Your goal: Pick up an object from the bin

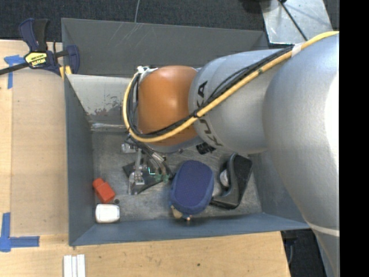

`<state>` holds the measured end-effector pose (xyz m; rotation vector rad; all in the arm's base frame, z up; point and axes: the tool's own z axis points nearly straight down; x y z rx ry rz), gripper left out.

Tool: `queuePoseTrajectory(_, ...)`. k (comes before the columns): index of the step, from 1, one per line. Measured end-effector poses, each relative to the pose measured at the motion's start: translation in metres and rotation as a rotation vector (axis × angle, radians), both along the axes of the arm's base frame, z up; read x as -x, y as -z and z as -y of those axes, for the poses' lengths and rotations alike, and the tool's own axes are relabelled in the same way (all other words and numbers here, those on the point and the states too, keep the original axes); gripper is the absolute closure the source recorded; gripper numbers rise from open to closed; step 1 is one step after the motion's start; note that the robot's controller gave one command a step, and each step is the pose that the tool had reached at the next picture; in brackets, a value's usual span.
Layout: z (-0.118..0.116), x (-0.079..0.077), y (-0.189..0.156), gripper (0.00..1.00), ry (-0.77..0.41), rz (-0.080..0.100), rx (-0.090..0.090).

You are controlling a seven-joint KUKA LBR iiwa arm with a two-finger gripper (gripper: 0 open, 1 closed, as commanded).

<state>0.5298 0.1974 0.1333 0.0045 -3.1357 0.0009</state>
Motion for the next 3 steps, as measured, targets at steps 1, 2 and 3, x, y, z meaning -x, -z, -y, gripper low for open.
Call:
queuePoseTrajectory(1, 0.066, -0.026, 0.059, 0.0, -0.117, 0.01, -0.008)
queuePoseTrajectory(2, 0.081, -0.011, 0.032, 0.0, -0.01, 0.005, 0.0)
queuePoseTrajectory(3, 0.09, -0.011, 0.031, 0.0, -0.061, 0.004, 0.0)
